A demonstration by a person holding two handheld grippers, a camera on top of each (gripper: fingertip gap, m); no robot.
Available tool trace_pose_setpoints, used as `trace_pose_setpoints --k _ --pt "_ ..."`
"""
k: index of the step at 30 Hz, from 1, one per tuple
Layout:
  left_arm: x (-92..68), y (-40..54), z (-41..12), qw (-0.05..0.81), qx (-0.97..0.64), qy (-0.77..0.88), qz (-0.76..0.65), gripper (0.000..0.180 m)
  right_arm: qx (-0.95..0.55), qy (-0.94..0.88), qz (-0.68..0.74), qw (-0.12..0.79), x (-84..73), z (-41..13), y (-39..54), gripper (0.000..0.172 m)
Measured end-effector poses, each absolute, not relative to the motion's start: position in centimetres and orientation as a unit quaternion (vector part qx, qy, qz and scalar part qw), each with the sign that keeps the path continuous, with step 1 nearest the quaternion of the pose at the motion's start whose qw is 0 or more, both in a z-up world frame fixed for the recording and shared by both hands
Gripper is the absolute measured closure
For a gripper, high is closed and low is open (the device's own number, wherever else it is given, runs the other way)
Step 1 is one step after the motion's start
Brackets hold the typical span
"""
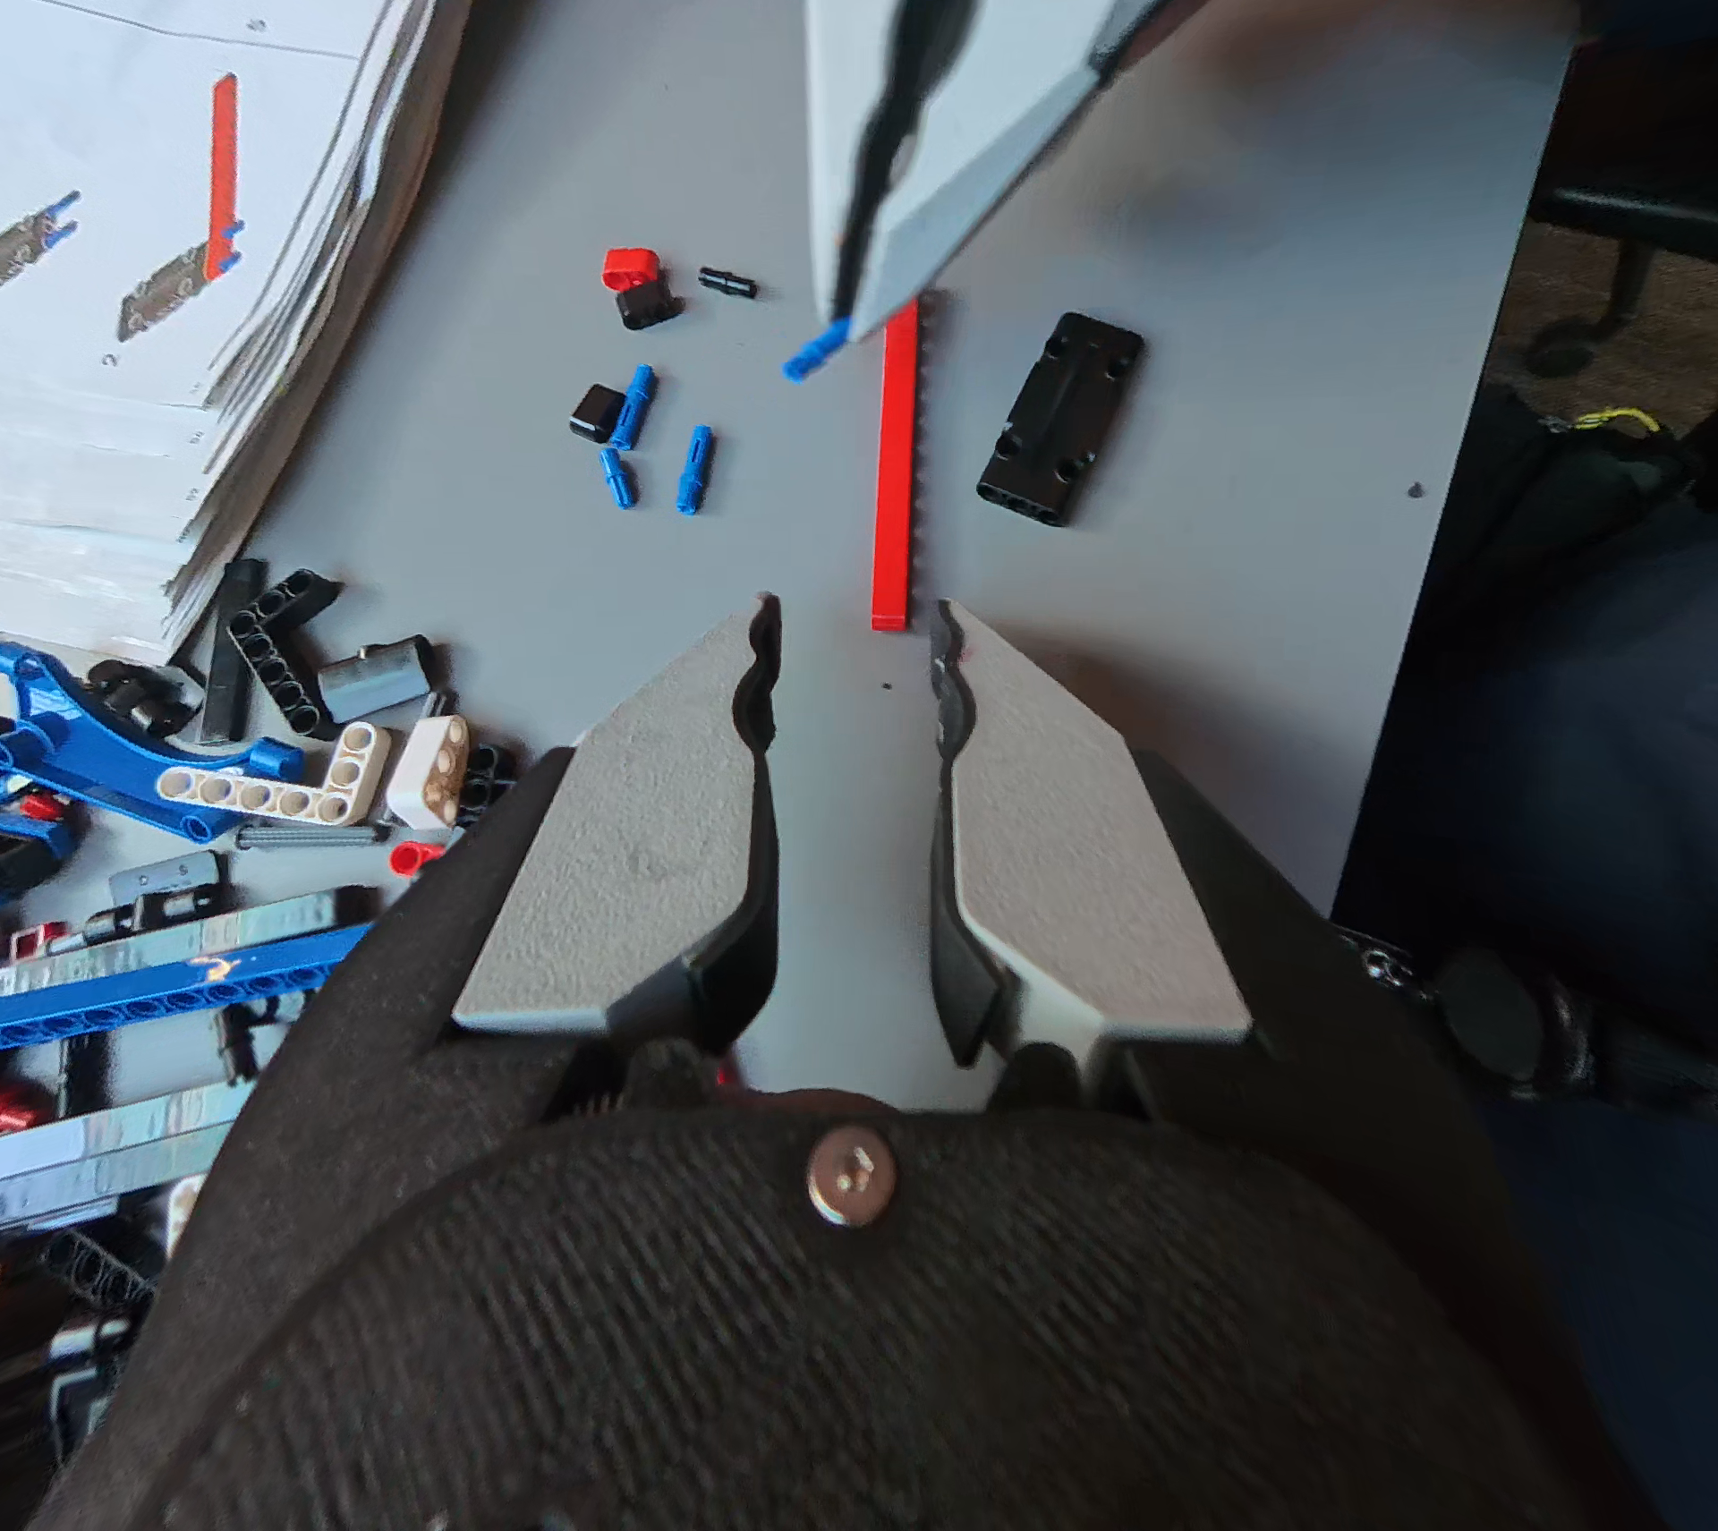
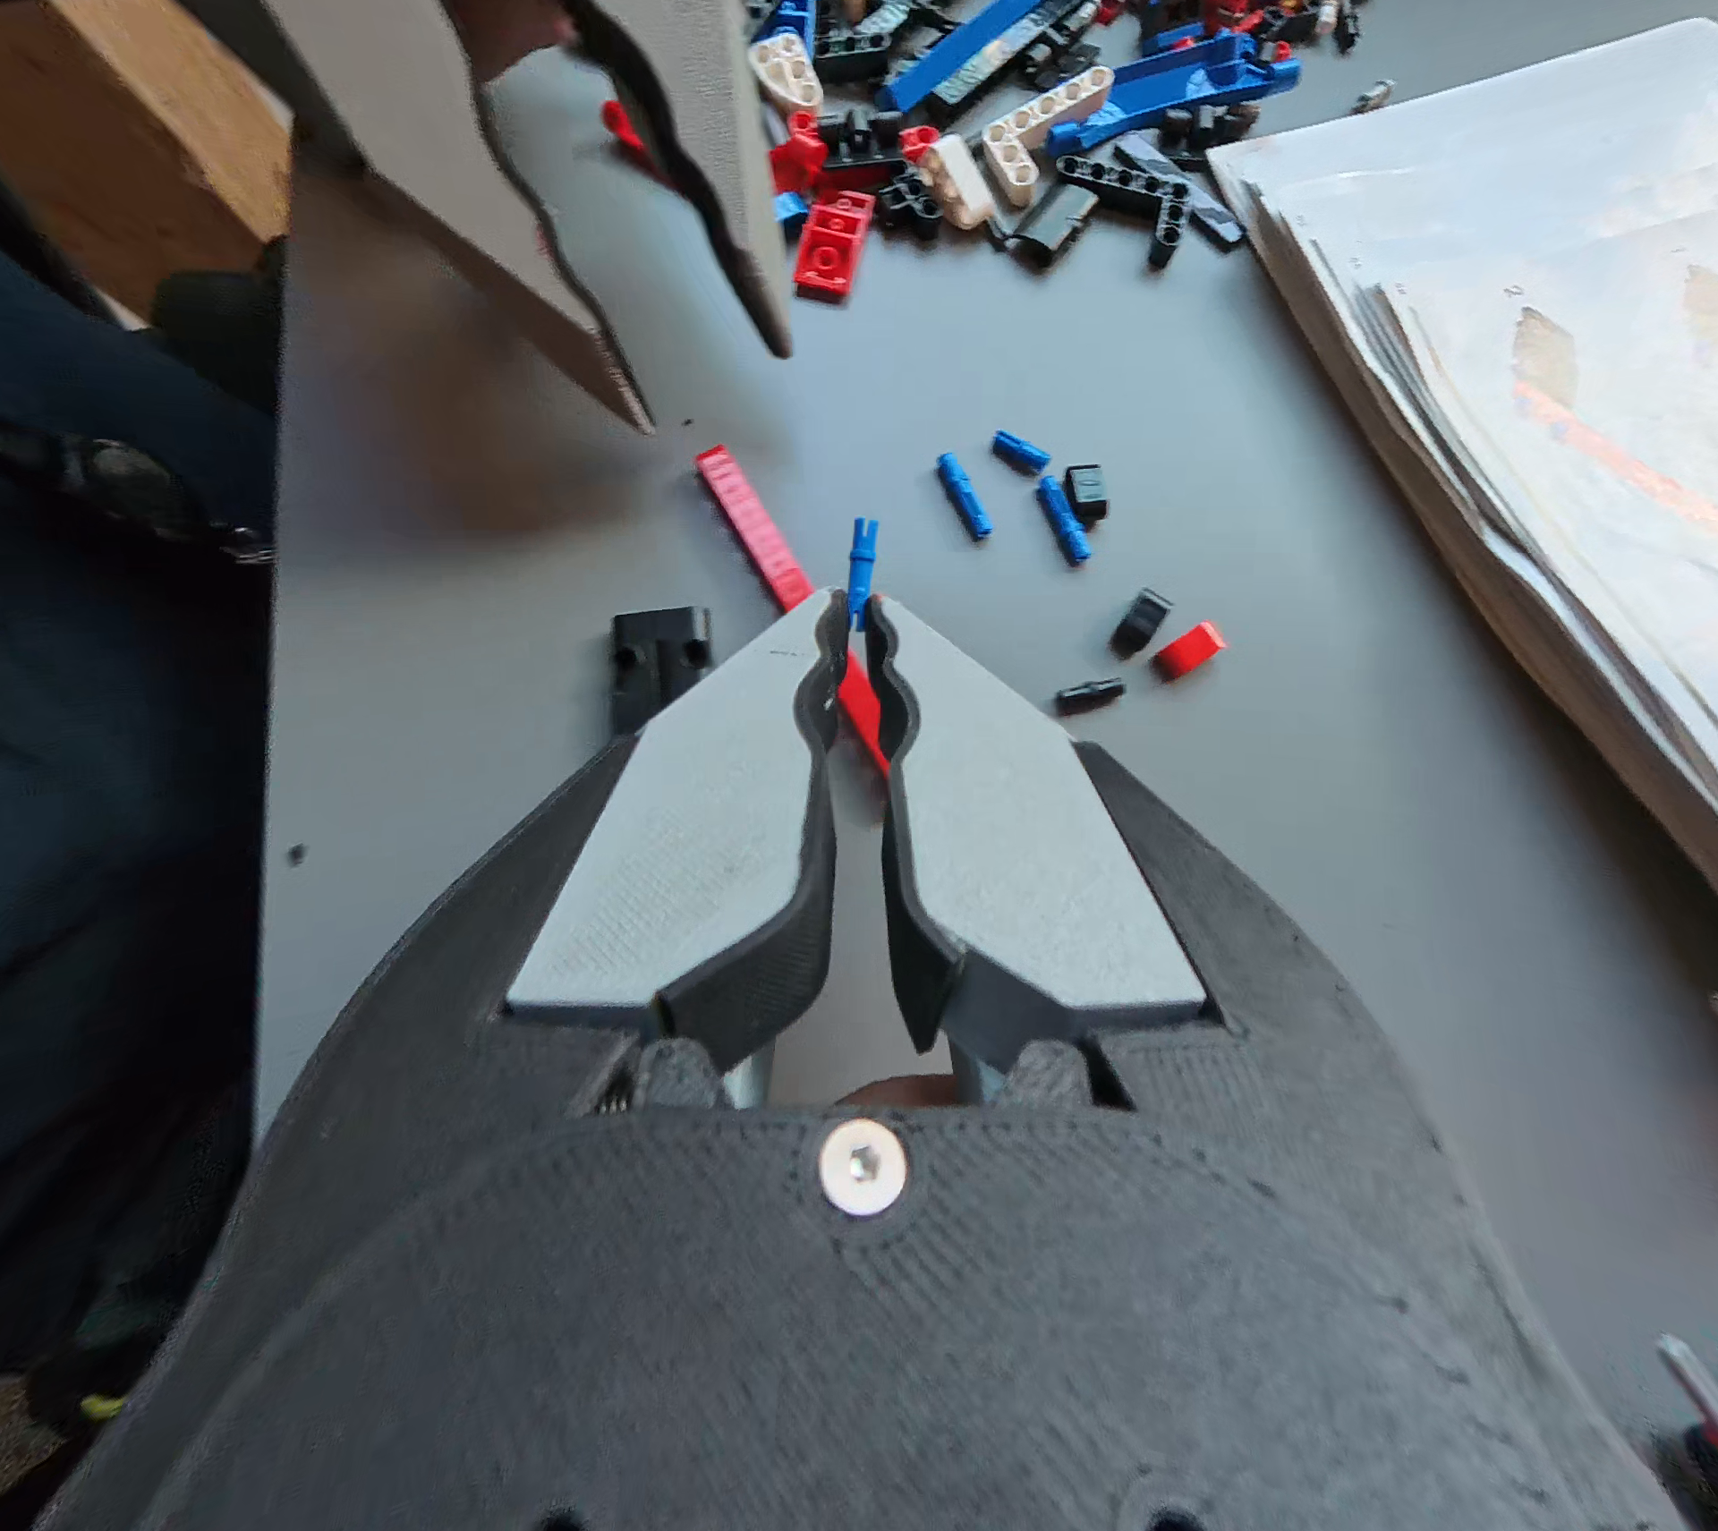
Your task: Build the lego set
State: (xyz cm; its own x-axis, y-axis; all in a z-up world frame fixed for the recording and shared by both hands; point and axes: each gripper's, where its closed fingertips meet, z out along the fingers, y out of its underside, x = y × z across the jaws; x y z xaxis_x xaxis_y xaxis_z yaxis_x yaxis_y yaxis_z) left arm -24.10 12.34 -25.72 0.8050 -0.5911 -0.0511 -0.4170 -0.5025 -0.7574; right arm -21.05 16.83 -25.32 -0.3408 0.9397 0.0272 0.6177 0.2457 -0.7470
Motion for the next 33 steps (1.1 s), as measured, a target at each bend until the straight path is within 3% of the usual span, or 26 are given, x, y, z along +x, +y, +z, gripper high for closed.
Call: trace_pose_setpoints --k 11,16,21,33 --pt "-21.0 11.4 -24.8 0.411 -0.824 0.359 -0.151 0.148 -0.477 -0.780 0.333 0.229 -19.4 -25.4 11.4 0.172" --pt "-20.0 10.7 -24.4 0.406 -0.819 0.362 -0.185 0.161 -0.466 -0.785 0.329 0.240 -18.9 -25.1 10.7 0.171" --pt "-18.9 9.9 -24.4 0.394 -0.811 0.372 -0.221 0.161 -0.461 -0.783 0.338 0.244 -18.7 -24.9 10.1 0.171" --pt "-19.6 9.7 -24.8 0.396 -0.813 0.375 -0.205 0.180 -0.444 -0.781 0.372 0.232 -19.9 -25.5 9.6 0.172"
